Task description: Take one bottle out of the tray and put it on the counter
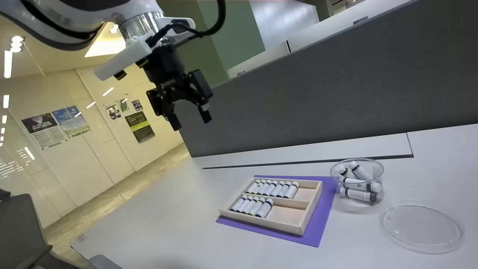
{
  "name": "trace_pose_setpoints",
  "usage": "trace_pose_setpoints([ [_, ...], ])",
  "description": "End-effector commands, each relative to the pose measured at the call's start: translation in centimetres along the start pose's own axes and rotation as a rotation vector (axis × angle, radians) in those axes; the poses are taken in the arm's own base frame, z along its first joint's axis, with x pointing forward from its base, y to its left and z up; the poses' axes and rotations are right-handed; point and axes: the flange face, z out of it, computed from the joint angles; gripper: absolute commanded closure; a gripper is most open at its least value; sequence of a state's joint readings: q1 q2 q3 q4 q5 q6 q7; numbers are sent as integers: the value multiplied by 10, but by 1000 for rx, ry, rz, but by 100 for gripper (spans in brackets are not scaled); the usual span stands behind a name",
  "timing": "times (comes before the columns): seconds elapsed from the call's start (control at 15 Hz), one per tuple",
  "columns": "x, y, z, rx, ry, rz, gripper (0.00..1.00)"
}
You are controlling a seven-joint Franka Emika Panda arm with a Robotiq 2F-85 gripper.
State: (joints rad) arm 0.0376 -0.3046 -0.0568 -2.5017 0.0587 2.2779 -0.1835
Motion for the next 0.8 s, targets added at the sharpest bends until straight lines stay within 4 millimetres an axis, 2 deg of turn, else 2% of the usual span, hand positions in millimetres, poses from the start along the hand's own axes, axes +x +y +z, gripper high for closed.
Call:
trace_pose_setpoints([
  [0.0, 0, 0, 0, 0, -1, 0, 0],
  [0.53, 0, 0, 0, 0, -1, 0, 0],
  [0.73, 24, 7, 3, 2, 46, -17, 0],
])
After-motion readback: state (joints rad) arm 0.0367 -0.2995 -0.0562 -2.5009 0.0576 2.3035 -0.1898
